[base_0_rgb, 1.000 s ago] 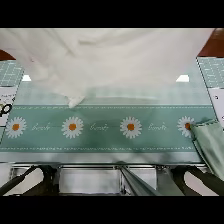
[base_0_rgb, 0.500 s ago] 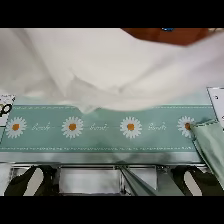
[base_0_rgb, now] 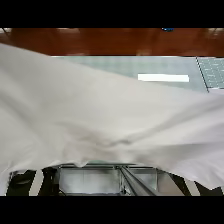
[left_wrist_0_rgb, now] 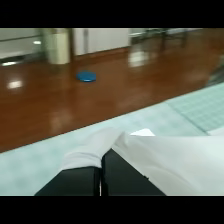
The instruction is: Fold the shirts.
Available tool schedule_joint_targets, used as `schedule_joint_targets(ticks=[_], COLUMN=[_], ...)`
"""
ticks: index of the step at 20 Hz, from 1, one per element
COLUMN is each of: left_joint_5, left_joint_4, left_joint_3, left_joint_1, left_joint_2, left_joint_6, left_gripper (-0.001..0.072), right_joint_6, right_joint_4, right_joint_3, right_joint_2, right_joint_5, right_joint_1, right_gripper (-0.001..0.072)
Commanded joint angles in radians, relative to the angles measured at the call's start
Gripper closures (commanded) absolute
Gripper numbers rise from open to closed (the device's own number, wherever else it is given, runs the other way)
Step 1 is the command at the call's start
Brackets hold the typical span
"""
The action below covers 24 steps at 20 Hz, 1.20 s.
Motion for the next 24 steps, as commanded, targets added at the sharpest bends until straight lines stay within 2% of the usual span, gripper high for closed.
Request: schedule_joint_targets(ticks=[1,3,6,9,12,16,18,20,21,22,24], left_joint_5=[0.011,0.041,0.183,0.341,0.465,0.478,0.47,0.433,0.396,0.336,0.147], left_joint_4=[0.172,0.171,0.12,0.004,-0.018,-0.044,-0.051,-0.055,-0.054,-0.048,0.067], left_joint_3=[-0.072,-0.212,-0.455,-0.588,-0.562,-0.369,-0.256,-0.182,-0.164,-0.155,-0.124], left_joint_1=[-0.008,-0.008,-0.01,-0.01,-0.024,-0.066,-0.077,-0.087,-0.089,-0.086,-0.056], left_joint_2=[0.032,0.002,-0.101,-0.313,-0.606,-1.0,-1.137,-1.217,-1.236,-1.242,-1.243], left_joint_6=[-0.06,-0.06,-0.046,0.064,0.095,0.109,0.093,0.039,0.037,0.032,0.013], left_gripper=[0.0691,0.0691,0.0691,0.0691,0.0691,0.0691,0.0691,0.0687,0.055,0.0203,0.0196], right_joint_6=[0.009,0.004,-0.089,-0.201,-0.282,-0.312,-0.293,-0.292,-0.271,-0.24,-0.231], right_joint_4=[-0.019,0.028,0.162,0.27,0.383,0.494,0.54,0.616,0.626,0.629,0.627], right_joint_3=[-0.183,-0.353,-0.565,-0.635,-0.606,-0.381,-0.269,-0.221,-0.211,-0.204,-0.18], right_joint_2=[0.013,0.006,-0.119,-0.392,-0.727,-1.128,-1.251,-1.305,-1.311,-1.309,-1.288], right_joint_5=[-0.001,-0.101,-0.264,-0.434,-0.612,-0.615,-0.594,-0.595,-0.602,-0.599,-0.48], right_joint_1=[0.0,0.0,0.0,0.0,0.0,0.0,0.0,0.01,0.01,0.01,-0.01], right_gripper=[0.0684,0.0684,0.0686,0.0686,0.0686,0.0684,0.0684,0.068,0.0527,0.0285,0.0304])
